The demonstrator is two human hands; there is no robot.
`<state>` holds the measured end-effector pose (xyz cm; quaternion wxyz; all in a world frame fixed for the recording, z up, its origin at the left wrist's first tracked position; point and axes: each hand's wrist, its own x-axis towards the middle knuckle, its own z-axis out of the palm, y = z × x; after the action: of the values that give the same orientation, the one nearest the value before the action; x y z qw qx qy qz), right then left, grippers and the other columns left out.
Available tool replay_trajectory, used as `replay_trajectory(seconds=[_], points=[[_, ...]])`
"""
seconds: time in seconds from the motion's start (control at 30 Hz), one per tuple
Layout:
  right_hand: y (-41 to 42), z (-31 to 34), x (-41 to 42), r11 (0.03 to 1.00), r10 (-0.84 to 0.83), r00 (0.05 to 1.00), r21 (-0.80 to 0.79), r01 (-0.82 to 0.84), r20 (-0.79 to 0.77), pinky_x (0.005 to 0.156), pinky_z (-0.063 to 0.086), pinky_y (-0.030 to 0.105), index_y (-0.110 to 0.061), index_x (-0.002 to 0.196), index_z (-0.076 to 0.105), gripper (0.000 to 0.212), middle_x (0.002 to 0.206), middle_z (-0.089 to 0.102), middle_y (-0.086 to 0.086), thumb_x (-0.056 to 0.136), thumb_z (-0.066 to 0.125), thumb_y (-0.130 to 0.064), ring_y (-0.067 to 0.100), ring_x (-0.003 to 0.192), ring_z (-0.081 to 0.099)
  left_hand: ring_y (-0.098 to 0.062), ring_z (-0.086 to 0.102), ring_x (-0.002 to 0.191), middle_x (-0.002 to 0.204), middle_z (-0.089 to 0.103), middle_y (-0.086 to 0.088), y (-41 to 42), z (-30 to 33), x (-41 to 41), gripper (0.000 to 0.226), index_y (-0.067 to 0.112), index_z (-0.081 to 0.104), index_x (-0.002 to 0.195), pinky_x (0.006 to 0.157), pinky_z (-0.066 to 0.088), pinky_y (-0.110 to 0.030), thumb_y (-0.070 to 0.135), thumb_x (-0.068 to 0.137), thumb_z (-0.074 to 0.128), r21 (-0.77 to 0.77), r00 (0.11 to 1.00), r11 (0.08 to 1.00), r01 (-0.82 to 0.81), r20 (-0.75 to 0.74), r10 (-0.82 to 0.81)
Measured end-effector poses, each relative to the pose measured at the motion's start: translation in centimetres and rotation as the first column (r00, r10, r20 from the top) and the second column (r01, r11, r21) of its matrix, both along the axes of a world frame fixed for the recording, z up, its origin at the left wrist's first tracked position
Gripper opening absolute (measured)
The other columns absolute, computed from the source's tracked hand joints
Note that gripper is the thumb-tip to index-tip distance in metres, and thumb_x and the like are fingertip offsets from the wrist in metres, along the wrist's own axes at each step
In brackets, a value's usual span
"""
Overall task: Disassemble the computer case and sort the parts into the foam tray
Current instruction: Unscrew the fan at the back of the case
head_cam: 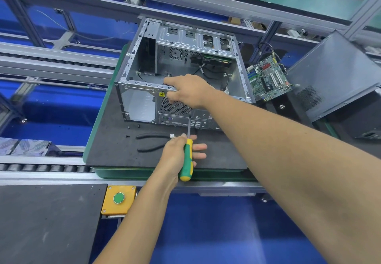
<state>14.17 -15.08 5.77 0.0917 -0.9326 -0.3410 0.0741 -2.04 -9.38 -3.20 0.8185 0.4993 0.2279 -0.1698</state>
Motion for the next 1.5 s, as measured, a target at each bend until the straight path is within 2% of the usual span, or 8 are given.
replay_trajectory(seconds=[0.17,0.27,0.53,0.7,0.87,1.03,1.2,1.5], points=[[0.0,0.0,-0.1,1.0,-0.003,1.0,0.001,0.003,-0.003,0.055,0.032,0.035,-0.041,0.071,0.041,0.019,0.058,0.053,-0.001,0.083,0.055,-0.041,0.017,0.062,0.054,-0.008,0.057,0.052,0.099,0.058,-0.006,-0.6,0.2,1.3,0.029,0.011,0.054,0.112,0.042,0.043,-0.025,0.034,0.099,0.067,0.137,0.999,0.99,-0.039,0.027,0.036],[0.1,-0.2,0.1,1.0,-0.006,1.0,-0.002,0.006,0.001,0.055,0.032,0.035,-0.036,0.073,0.043,0.016,0.058,0.055,0.0,0.081,0.055,-0.042,0.022,0.064,0.058,-0.011,0.061,0.053,0.092,0.062,-0.012,-0.5,-0.1,2.1,0.033,0.009,0.052,0.103,0.043,0.048,-0.026,0.02,0.09,0.08,0.224,0.994,0.971,-0.085,0.081,0.068],[0.1,-0.3,0.1,1.0,-0.003,1.0,0.008,0.003,0.001,0.054,0.031,0.034,-0.033,0.078,0.045,0.015,0.057,0.055,0.001,0.08,0.055,-0.043,0.021,0.063,0.057,-0.033,0.076,0.067,0.082,0.063,-0.018,0.0,0.1,3.4,0.02,0.006,0.056,0.088,0.071,0.058,-0.052,0.018,0.099,0.068,0.39,0.989,0.919,-0.055,0.145,-0.002],[0.1,-0.2,0.1,1.0,-0.011,1.0,0.008,0.011,-0.003,0.054,0.031,0.034,-0.037,0.072,0.042,0.016,0.058,0.056,0.0,0.08,0.055,-0.042,0.019,0.063,0.056,-0.028,0.076,0.067,0.076,0.072,-0.017,0.1,0.3,3.2,0.019,-0.003,0.059,0.099,0.059,0.055,-0.029,0.012,0.106,0.049,0.361,0.992,0.932,-0.024,0.124,-0.023],[0.0,-0.2,0.0,1.0,-0.012,1.0,0.007,0.012,-0.012,0.055,0.033,0.035,-0.037,0.071,0.041,0.017,0.058,0.055,0.0,0.081,0.055,-0.041,0.021,0.064,0.057,-0.02,0.074,0.062,0.061,0.069,-0.004,0.1,-0.1,3.3,0.031,0.005,0.06,0.101,0.056,0.052,-0.03,0.009,0.107,0.029,0.303,0.996,0.953,0.006,0.084,-0.033],[0.1,-0.1,0.1,1.0,-0.003,1.0,0.005,0.003,-0.004,0.055,0.033,0.034,-0.031,0.081,0.046,0.013,0.058,0.055,0.001,0.081,0.054,-0.041,0.021,0.062,0.057,-0.012,0.056,0.046,0.053,0.059,0.003,0.2,-0.9,3.6,0.03,0.005,0.062,0.109,0.047,0.041,-0.024,0.022,0.11,0.037,0.298,0.993,0.954,-0.007,0.111,-0.027],[0.1,-0.1,0.0,1.0,0.002,1.0,0.003,-0.002,0.009,0.054,0.03,0.034,-0.03,0.085,0.047,0.013,0.056,0.055,0.0,0.082,0.054,-0.041,0.02,0.061,0.056,-0.013,0.056,0.044,0.075,0.056,-0.009,-0.4,-0.3,4.2,0.027,0.004,0.05,0.108,0.039,0.042,-0.026,0.022,0.099,0.068,0.296,0.986,0.952,-0.082,0.166,0.033],[0.1,-0.1,0.0,1.0,-0.009,1.0,-0.008,0.009,0.013,0.053,0.031,0.033,-0.027,0.091,0.051,0.015,0.058,0.057,0.001,0.084,0.055,-0.039,0.022,0.062,0.056,-0.02,0.075,0.063,0.071,0.076,-0.002,-0.4,-1.5,4.5,0.019,0.011,0.059,0.101,0.056,0.057,-0.034,0.028,0.107,0.051,0.501,0.978,0.861,-0.093,0.21,-0.017]])
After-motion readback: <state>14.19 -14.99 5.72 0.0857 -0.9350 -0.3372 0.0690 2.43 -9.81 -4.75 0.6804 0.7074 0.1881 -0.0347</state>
